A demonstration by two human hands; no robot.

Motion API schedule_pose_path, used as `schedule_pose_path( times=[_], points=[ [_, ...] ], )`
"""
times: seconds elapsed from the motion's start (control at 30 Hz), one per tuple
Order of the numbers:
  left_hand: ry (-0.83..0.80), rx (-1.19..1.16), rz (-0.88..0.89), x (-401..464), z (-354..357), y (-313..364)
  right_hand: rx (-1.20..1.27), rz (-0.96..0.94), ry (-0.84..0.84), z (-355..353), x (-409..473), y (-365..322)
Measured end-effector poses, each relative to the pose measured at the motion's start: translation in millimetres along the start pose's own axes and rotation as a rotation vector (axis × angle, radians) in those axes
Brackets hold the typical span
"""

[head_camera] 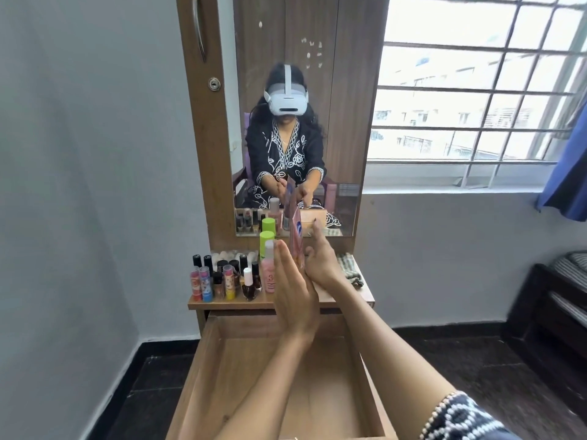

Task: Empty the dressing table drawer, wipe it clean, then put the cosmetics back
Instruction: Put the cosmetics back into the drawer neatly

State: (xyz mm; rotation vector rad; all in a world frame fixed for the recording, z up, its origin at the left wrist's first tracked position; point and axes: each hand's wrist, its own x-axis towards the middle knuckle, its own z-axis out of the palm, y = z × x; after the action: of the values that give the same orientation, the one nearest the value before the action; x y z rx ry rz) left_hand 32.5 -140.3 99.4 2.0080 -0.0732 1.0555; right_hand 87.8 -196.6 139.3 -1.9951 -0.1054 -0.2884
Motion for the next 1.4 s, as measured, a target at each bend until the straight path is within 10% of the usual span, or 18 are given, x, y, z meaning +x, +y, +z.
schedule_pose_path(
  times=[0.37, 1.0, 1.4],
  points=[
    [-0.248, 0.118, -0.09, 9.1, 9.6, -30.5, 0.177, 0.063, -0.131, 1.7, 0.4, 14.9],
    [-0.044, -0.187, 0.05, -10.3, -31.2, 16.1, 0.446, -0.148, 0.043, -32.8, -82.4, -0.1],
    [-0.283, -0.262, -0.067, -85.9, -61.0, -4.6, 0.517, -0.055, -0.001, -33.4, -156.8, 50.8]
  ],
)
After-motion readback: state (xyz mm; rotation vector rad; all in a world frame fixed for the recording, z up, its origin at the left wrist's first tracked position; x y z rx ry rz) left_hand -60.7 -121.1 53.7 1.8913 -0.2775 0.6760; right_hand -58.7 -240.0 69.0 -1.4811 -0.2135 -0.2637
